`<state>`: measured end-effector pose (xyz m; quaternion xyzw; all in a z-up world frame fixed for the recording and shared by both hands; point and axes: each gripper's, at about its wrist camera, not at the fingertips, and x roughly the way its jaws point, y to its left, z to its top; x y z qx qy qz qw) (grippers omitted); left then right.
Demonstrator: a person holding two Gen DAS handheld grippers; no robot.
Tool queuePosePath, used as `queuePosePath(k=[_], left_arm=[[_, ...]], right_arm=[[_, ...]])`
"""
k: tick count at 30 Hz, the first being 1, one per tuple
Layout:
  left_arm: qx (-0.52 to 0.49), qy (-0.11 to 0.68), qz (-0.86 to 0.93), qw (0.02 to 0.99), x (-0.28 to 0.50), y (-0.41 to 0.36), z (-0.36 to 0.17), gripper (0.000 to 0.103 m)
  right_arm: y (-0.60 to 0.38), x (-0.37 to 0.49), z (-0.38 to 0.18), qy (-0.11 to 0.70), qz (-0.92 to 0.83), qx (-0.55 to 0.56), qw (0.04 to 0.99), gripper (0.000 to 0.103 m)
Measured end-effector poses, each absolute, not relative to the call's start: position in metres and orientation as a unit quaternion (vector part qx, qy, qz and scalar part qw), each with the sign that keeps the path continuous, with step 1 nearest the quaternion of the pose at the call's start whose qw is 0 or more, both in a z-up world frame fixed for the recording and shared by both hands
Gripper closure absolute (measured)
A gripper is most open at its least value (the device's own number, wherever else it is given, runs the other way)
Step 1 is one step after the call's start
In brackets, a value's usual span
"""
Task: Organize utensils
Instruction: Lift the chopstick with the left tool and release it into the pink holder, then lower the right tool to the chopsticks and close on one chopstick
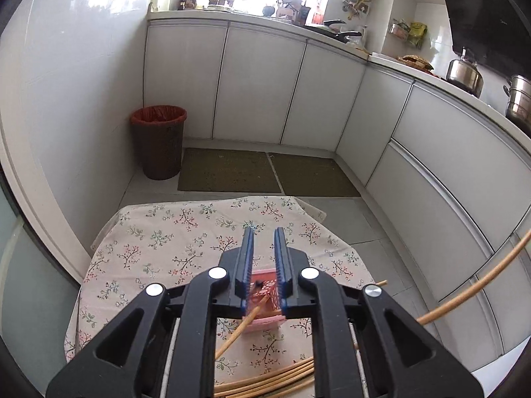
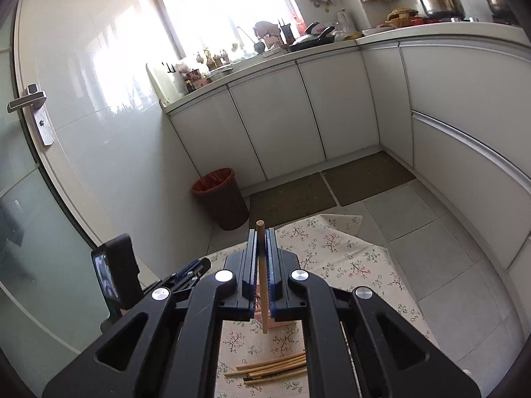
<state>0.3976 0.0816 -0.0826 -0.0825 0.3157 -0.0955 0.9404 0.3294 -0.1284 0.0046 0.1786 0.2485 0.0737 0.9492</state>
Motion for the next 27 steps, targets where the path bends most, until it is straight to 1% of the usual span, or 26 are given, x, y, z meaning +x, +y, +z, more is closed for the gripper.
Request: queuePosePath(k=[5, 7, 9, 13, 18, 19, 20, 21, 22, 23, 25, 26, 27], left_arm=[[-0.094, 0.283, -0.073, 0.952, 0.383, 0.101, -0.061, 0.084], [-0.088, 0.269, -0.053, 0.958, 0.379, 0.107, -0.053, 0.082], [-0.09, 0.26, -0.044, 0.96, 0.377, 0.114, -0.049, 0.082], [-0.1, 0.256, -0.031, 0.961, 0.376, 0.123, -0.051, 0.08], [-0.096, 0.267, -0.02, 0.959, 0.38, 0.128, -0.057, 0.075], [-0.093, 0.267, -0.015, 0.959, 0.379, 0.129, -0.057, 0.075], [-0.089, 0.266, -0.01, 0.96, 0.377, 0.129, -0.056, 0.071], [-0.088, 0.263, -0.008, 0.961, 0.375, 0.13, -0.054, 0.065], [-0.089, 0.26, -0.006, 0.962, 0.372, 0.131, -0.052, 0.062], [-0.091, 0.258, -0.006, 0.962, 0.37, 0.131, -0.05, 0.059], [-0.089, 0.257, -0.004, 0.962, 0.365, 0.129, -0.047, 0.058], [-0.088, 0.257, -0.005, 0.962, 0.362, 0.127, -0.046, 0.057], [-0.088, 0.256, -0.006, 0.963, 0.358, 0.125, -0.045, 0.052]], right_arm=[[-0.115, 0.36, -0.001, 0.231, 0.076, 0.18, 0.953, 0.098], [-0.108, 0.374, -0.005, 0.224, 0.075, 0.173, 0.956, 0.098], [-0.102, 0.386, -0.011, 0.222, 0.076, 0.166, 0.958, 0.098], [-0.09, 0.409, -0.031, 0.226, 0.076, 0.15, 0.96, 0.098], [-0.075, 0.425, -0.059, 0.247, 0.085, 0.129, 0.957, 0.096], [-0.073, 0.425, -0.061, 0.253, 0.087, 0.123, 0.956, 0.093], [-0.072, 0.424, -0.062, 0.256, 0.089, 0.12, 0.955, 0.089], [-0.072, 0.42, -0.062, 0.256, 0.088, 0.118, 0.956, 0.084], [-0.074, 0.415, -0.06, 0.252, 0.084, 0.118, 0.957, 0.072], [-0.076, 0.409, -0.057, 0.246, 0.081, 0.12, 0.958, 0.062], [-0.083, 0.394, -0.052, 0.24, 0.069, 0.122, 0.961, 0.06], [-0.086, 0.386, -0.05, 0.241, 0.065, 0.122, 0.961, 0.057], [-0.091, 0.377, -0.048, 0.241, 0.059, 0.121, 0.961, 0.053]])
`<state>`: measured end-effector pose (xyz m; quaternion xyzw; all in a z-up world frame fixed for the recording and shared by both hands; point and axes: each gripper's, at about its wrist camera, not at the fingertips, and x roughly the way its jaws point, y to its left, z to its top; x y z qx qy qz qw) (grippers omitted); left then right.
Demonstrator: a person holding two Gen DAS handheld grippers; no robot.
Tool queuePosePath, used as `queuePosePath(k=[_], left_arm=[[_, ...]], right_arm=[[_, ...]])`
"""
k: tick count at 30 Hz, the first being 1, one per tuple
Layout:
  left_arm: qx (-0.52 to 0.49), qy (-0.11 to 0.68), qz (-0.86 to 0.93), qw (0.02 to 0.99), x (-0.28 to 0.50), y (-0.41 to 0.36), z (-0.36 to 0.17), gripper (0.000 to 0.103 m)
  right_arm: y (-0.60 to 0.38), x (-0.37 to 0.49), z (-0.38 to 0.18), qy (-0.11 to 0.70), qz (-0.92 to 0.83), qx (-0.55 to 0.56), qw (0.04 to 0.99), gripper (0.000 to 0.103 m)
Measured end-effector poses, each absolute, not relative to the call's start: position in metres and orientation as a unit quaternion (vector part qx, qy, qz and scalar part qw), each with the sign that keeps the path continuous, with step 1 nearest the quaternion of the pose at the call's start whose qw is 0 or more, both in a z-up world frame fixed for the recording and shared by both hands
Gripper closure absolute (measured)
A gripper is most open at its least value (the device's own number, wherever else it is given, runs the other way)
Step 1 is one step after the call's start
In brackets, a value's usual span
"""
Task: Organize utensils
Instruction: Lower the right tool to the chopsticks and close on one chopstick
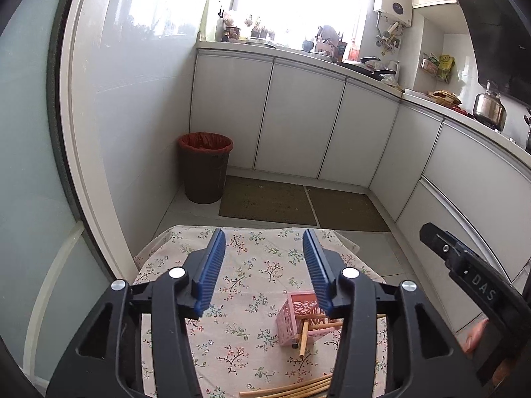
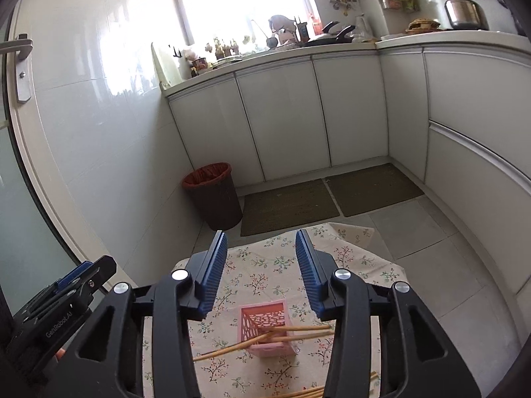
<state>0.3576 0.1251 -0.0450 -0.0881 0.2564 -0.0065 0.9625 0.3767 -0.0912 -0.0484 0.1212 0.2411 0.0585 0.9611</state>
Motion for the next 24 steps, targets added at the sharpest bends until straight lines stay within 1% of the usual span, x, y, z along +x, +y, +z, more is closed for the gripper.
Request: queuePosePath(k=[1, 2, 3, 4, 5, 8, 9, 12, 15, 19, 21, 24], left_arm=[[-0.088, 0.256, -0.007, 0.963, 0.353, 0.123, -0.044, 0.047], [-0.087, 0.254, -0.008, 0.963, 0.348, 0.121, -0.044, 0.038], [-0.084, 0.252, -0.01, 0.964, 0.342, 0.118, -0.044, 0.026], [-0.08, 0.25, -0.012, 0.965, 0.336, 0.114, -0.044, 0.021], [-0.073, 0.249, -0.016, 0.966, 0.329, 0.109, -0.043, 0.017], [-0.046, 0.258, -0.031, 0.965, 0.312, 0.093, -0.044, 0.009], [-0.036, 0.264, -0.038, 0.963, 0.307, 0.088, -0.045, 0.008], [-0.005, 0.291, -0.074, 0.954, 0.292, 0.069, -0.055, 0.007], [0.04, 0.34, -0.14, 0.929, 0.279, 0.046, -0.073, 0.007], [0.117, 0.402, -0.224, 0.88, 0.265, 0.004, -0.106, 0.007], [0.159, 0.421, -0.245, 0.859, 0.261, -0.018, -0.124, 0.007], [0.203, 0.457, -0.266, 0.824, 0.267, -0.045, -0.157, 0.007]], right_arm=[[-0.097, 0.365, -0.047, 0.236, 0.049, 0.122, 0.963, 0.043], [-0.103, 0.353, -0.046, 0.227, 0.039, 0.125, 0.965, 0.028], [-0.11, 0.339, -0.046, 0.214, 0.024, 0.129, 0.968, 0.021], [-0.118, 0.324, -0.047, 0.201, 0.006, 0.133, 0.971, 0.011], [-0.126, 0.309, -0.051, 0.191, -0.009, 0.139, 0.972, 0.009], [-0.147, 0.28, -0.068, 0.21, -0.048, 0.142, 0.966, 0.006], [-0.154, 0.273, -0.076, 0.224, -0.051, 0.146, 0.962, 0.006], [-0.176, 0.253, -0.108, 0.282, -0.07, 0.163, 0.943, 0.006], [-0.2, 0.241, -0.14, 0.342, -0.097, 0.185, 0.916, 0.006], [-0.241, 0.224, -0.179, 0.402, -0.134, 0.251, 0.87, 0.006], [-0.258, 0.22, -0.193, 0.426, -0.146, 0.286, 0.846, 0.006], [-0.277, 0.214, -0.203, 0.429, -0.156, 0.329, 0.827, 0.006]])
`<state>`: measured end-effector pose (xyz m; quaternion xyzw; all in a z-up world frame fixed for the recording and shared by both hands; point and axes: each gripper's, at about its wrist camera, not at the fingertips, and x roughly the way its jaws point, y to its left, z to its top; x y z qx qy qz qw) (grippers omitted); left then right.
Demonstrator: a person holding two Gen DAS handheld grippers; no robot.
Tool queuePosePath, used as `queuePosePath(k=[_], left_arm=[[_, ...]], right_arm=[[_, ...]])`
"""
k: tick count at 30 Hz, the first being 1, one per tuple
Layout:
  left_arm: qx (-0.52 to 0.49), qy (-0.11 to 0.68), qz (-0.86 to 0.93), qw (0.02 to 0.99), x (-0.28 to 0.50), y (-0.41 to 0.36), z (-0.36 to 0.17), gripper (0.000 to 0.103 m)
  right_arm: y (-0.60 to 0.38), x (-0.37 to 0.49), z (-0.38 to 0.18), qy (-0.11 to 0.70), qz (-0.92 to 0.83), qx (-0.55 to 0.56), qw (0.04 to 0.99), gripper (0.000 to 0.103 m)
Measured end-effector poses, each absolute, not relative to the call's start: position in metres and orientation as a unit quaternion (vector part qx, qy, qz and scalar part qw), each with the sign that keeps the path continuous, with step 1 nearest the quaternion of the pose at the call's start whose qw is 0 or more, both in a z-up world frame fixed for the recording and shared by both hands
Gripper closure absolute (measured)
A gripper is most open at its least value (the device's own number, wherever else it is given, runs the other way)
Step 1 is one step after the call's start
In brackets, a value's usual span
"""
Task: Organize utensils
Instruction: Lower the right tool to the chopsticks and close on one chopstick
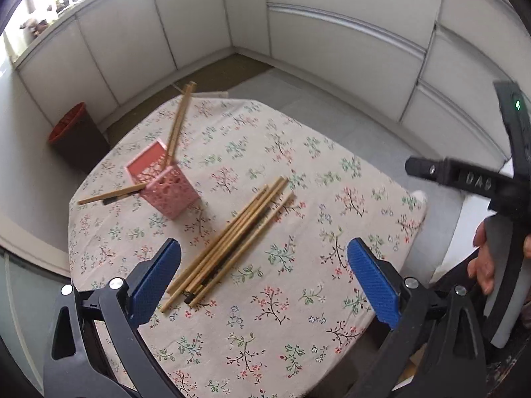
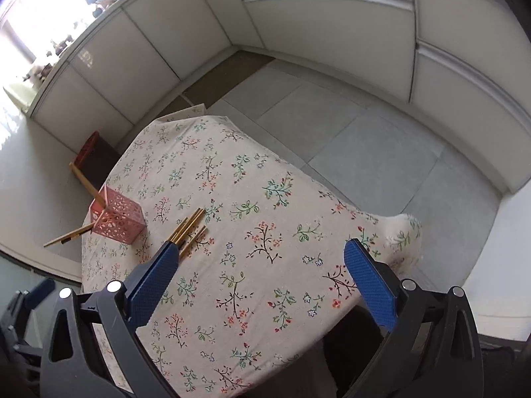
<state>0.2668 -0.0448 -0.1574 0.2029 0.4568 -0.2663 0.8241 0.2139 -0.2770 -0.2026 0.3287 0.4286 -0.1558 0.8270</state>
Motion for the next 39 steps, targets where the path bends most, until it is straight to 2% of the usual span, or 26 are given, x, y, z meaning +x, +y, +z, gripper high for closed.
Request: queuePosePath(k=[3, 4, 7, 15, 17, 20, 22, 32, 35, 37, 39], left_arm=[[0.243, 0.484, -0.29, 0.789, 0.281, -0.071, -0.189, 0.009], [0.257, 0.491, -0.301, 0.776, 0.285, -0.081, -0.198, 0.017], [0.309, 0.522, -0.327, 0.725, 0.3, -0.106, -0.23, 0.033], [0.398, 0.545, -0.358, 0.645, 0.33, -0.141, -0.28, 0.04], [0.395, 0.556, -0.355, 0.64, 0.341, -0.146, -0.285, 0.043], [0.393, 0.568, -0.352, 0.632, 0.356, -0.149, -0.292, 0.054], [0.39, 0.579, -0.353, 0.623, 0.362, -0.15, -0.298, 0.069], [0.39, 0.584, -0.356, 0.617, 0.381, -0.151, -0.318, 0.073], [0.374, 0.598, -0.359, 0.611, 0.39, -0.149, -0.32, 0.08], [0.369, 0.599, -0.358, 0.614, 0.389, -0.147, -0.32, 0.092], [0.357, 0.596, -0.352, 0.627, 0.384, -0.139, -0.318, 0.094]], right_arm=[[-0.286, 0.211, -0.204, 0.425, -0.163, 0.345, 0.821, 0.006], [-0.288, 0.21, -0.205, 0.425, -0.164, 0.348, 0.819, 0.006], [-0.294, 0.211, -0.209, 0.427, -0.17, 0.361, 0.811, 0.006], [-0.306, 0.215, -0.219, 0.442, -0.169, 0.391, 0.789, 0.006], [-0.308, 0.215, -0.22, 0.442, -0.169, 0.396, 0.787, 0.006], [-0.311, 0.216, -0.223, 0.445, -0.17, 0.402, 0.782, 0.006], [-0.312, 0.217, -0.225, 0.447, -0.173, 0.406, 0.778, 0.006], [-0.314, 0.22, -0.232, 0.456, -0.181, 0.404, 0.772, 0.006], [-0.313, 0.221, -0.231, 0.454, -0.187, 0.397, 0.775, 0.006], [-0.311, 0.223, -0.231, 0.456, -0.189, 0.392, 0.776, 0.006], [-0.307, 0.226, -0.233, 0.461, -0.19, 0.387, 0.776, 0.006]])
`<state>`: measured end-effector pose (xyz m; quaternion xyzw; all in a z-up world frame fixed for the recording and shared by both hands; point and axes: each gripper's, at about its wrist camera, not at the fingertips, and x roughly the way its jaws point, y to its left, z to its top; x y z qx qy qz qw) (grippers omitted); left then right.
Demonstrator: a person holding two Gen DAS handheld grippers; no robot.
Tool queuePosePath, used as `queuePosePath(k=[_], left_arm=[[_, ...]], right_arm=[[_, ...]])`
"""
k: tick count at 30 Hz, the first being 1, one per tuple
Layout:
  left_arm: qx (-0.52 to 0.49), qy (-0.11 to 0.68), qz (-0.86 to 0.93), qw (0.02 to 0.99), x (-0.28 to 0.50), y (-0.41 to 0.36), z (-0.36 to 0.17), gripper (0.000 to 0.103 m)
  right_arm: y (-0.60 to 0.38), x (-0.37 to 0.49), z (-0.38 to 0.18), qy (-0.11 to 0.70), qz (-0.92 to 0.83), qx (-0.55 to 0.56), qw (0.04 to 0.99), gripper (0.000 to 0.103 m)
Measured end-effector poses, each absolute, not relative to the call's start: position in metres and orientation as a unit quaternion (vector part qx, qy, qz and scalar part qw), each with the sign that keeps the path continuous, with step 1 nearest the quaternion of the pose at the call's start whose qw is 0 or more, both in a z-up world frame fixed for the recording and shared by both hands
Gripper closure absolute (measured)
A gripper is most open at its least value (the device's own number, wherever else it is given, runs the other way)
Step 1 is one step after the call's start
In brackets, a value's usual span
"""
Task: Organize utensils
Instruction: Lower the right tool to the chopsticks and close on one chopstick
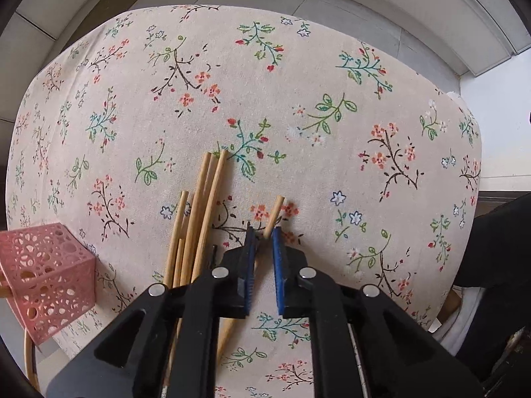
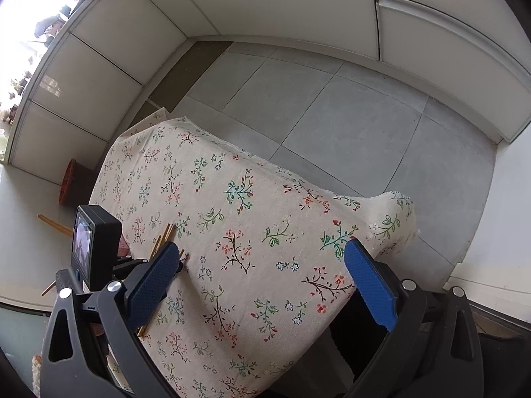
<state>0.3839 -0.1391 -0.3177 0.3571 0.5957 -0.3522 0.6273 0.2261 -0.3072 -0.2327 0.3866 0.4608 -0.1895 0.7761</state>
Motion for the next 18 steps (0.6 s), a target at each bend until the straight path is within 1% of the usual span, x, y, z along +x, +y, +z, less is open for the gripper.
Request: queuePosePath(k=[7, 10, 14, 15, 18], left_arm=[[0.259, 0.575, -0.346, 0.695, 0.353, -0.078, -0.29, 0.099], [0.222, 0.562, -0.339, 0.721, 0.337, -0.045, -0.271, 0.099], [0.184, 0.54, -0.324, 0.755, 0.317, -0.014, -0.238, 0.099], [0.173, 0.533, -0.321, 0.764, 0.314, -0.006, -0.23, 0.099], [0.154, 0.513, -0.313, 0.784, 0.302, 0.006, -0.208, 0.099]], right_arm=[[-0.275, 0.258, -0.244, 0.5, -0.173, 0.358, 0.77, 0.006], [-0.255, 0.273, -0.251, 0.516, -0.164, 0.347, 0.766, 0.006], [-0.23, 0.3, -0.273, 0.549, -0.132, 0.395, 0.725, 0.006], [-0.226, 0.307, -0.28, 0.558, -0.124, 0.419, 0.706, 0.007], [-0.22, 0.334, -0.297, 0.567, -0.109, 0.48, 0.66, 0.023]])
